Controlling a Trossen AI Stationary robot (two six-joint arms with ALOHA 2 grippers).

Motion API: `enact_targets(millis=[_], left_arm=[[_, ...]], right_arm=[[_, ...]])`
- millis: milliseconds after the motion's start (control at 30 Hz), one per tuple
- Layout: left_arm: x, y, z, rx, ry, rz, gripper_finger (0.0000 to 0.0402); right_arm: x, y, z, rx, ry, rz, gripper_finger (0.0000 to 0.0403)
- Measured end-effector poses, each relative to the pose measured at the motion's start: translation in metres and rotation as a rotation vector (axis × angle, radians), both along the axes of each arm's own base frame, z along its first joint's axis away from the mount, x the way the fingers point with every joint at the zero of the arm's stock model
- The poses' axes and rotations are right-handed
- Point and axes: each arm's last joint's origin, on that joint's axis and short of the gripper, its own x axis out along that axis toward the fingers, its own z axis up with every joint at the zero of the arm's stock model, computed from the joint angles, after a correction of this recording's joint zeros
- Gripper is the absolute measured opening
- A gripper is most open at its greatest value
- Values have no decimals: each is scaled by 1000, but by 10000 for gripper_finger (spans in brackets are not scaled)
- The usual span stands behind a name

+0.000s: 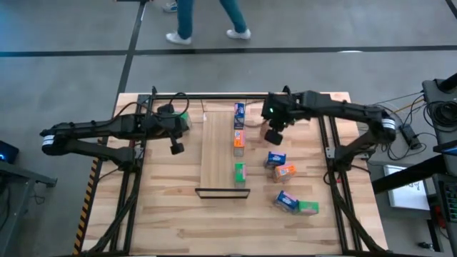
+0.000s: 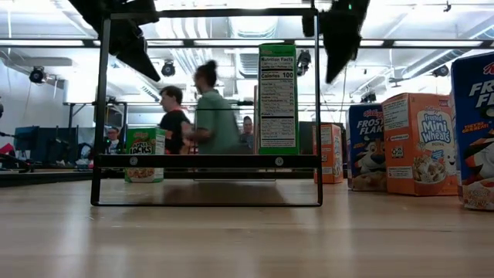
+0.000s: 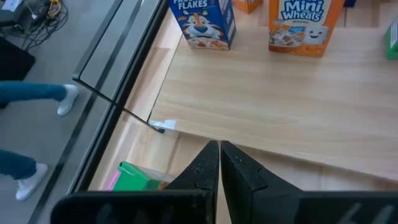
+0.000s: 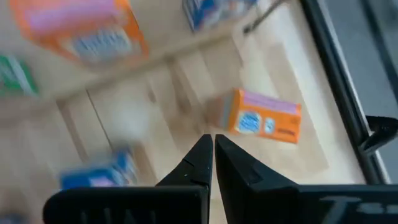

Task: Stack cereal on shelf
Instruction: Put the top orange cereal box on the shelf aligned with the other orange cereal box

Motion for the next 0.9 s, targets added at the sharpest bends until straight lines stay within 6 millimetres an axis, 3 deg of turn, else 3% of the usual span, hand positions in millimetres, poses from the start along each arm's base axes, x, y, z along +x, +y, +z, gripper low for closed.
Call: enact_targets(millis=[167,333,467,733,900], left_arm=[[2,0,-2,-8,3,7,0],[4,1,-2,-8,4,7,0],[5,1,-2,-6,-8,7,0],[5,1,-1,2,-14,0,0],[7,1,0,12,-29,-7,0]], right_arm=[[-3,-23,-13,1,115,164,9],[3,-30,-23,-44,186,290,29],[7,-34,-30,-135,278,375,77],[18,-46,-44,-353,469,421,215],[23,-49,-53,-368,531,480,254]])
